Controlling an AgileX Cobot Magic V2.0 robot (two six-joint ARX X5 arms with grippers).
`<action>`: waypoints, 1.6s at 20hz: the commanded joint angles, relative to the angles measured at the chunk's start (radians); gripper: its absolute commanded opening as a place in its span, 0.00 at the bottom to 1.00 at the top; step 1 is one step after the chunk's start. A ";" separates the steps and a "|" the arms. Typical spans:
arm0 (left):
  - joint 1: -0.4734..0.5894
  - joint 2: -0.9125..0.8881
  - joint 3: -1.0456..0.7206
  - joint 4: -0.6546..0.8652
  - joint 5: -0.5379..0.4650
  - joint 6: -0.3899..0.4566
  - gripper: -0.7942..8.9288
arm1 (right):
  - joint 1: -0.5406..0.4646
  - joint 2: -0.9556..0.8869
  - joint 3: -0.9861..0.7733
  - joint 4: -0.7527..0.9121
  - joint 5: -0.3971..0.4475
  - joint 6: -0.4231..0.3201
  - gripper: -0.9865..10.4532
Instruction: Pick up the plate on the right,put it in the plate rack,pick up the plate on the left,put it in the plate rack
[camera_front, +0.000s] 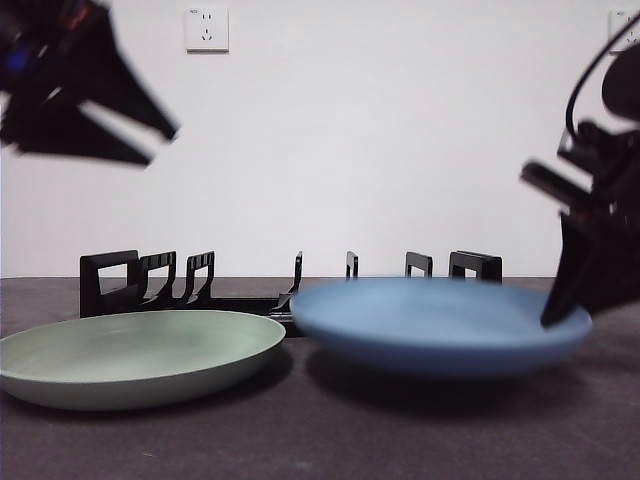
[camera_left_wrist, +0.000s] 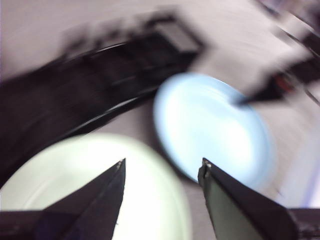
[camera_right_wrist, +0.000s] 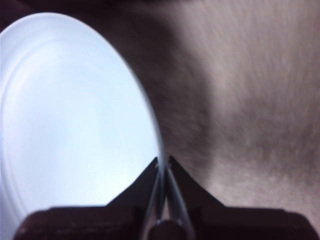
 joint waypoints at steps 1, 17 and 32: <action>-0.138 0.003 0.045 -0.040 -0.011 0.216 0.34 | 0.002 -0.042 0.027 -0.056 -0.005 0.009 0.08; -0.797 0.135 0.106 -0.169 -0.543 0.540 0.34 | 0.018 -0.135 0.063 -0.269 -0.131 -0.047 0.08; -0.814 0.196 0.106 -0.164 -0.595 0.603 0.07 | 0.017 -0.279 0.063 -0.369 -0.143 -0.066 0.08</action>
